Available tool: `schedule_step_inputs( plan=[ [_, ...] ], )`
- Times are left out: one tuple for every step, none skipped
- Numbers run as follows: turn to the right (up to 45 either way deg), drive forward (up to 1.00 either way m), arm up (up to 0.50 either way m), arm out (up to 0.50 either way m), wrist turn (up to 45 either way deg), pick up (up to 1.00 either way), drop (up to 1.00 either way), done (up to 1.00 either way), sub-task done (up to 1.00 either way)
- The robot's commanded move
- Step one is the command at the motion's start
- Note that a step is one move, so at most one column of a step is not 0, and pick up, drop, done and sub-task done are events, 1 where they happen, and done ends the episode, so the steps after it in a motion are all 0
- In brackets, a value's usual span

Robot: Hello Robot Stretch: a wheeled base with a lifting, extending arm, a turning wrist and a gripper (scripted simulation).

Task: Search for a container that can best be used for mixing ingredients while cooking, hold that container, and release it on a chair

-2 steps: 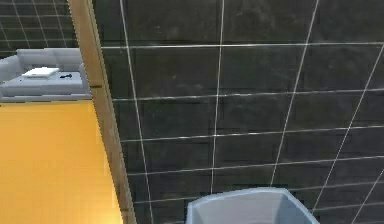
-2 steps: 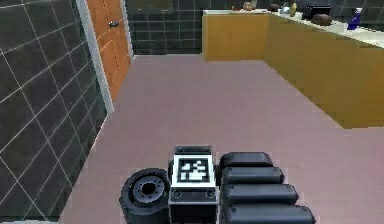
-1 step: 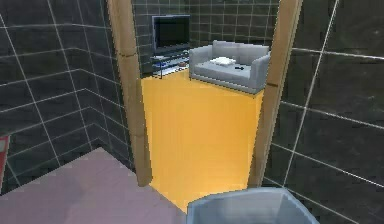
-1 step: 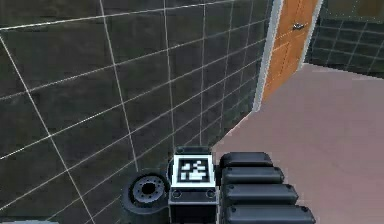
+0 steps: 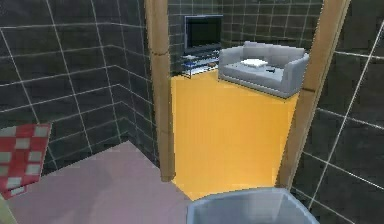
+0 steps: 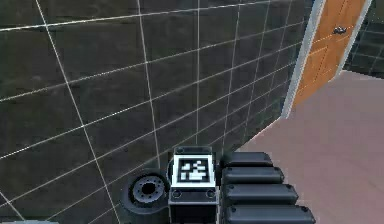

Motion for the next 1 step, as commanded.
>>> schedule_step_inputs(
  plan=[
    [0.0, 0.95, 0.00, 0.00, 0.0, 0.00, 0.00, 0.00, 0.00]
  ],
)
